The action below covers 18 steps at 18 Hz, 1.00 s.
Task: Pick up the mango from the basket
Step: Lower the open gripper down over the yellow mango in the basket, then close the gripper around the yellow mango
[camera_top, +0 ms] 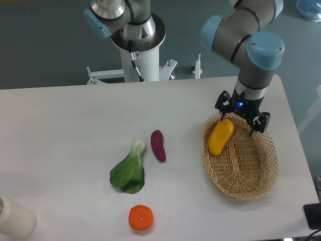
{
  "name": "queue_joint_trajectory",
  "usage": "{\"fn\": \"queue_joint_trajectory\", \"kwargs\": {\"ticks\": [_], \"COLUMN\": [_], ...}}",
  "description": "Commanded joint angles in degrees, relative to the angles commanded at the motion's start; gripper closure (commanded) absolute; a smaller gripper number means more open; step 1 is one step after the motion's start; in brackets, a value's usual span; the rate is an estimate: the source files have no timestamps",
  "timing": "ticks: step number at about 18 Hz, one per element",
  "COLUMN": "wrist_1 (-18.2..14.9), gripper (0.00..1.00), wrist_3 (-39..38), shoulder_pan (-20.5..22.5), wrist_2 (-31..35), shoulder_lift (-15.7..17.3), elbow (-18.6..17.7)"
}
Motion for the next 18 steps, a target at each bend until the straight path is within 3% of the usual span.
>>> {"fn": "queue_joint_trajectory", "kwargs": {"ticks": [13,18], "wrist_1": [0.4,3.2], "gripper": [0.0,0.0], "wrist_3": [2.6,2.2], "shoulder_pan": [0.3,0.1], "wrist_2": [3.8,4.0], "shoulder_lift": [-1.4,-2.5], "elbow": [-4.5,-5.3]}}
